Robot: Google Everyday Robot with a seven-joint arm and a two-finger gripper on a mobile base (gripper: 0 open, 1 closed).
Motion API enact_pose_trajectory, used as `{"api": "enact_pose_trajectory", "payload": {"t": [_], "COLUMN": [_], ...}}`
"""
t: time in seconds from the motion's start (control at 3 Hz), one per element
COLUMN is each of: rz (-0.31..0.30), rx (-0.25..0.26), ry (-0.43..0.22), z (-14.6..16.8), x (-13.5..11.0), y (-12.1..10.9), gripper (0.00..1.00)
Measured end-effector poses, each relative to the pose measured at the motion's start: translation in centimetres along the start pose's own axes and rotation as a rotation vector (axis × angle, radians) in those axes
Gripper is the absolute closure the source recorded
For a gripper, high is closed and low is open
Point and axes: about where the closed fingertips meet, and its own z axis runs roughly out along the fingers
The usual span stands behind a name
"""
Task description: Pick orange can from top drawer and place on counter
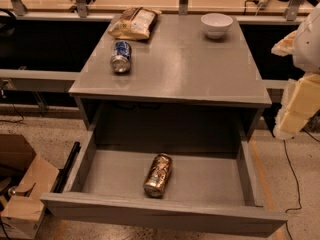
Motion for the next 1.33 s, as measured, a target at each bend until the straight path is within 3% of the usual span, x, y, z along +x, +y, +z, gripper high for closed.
{"api": "enact_pose_trajectory", "payload": {"t": [0.67,1.0,1.33], "rz": [0.033,0.123,0.222], "rx": [0.018,0.040,0.051], "ry": [-0.002,-0.006,0.035], "z": [0.6,2.6,6.1], "x": [0.3,1.2,2.3], "y": [0.0,0.1,0.2], "gripper": [0.00,0.00,0.00]}}
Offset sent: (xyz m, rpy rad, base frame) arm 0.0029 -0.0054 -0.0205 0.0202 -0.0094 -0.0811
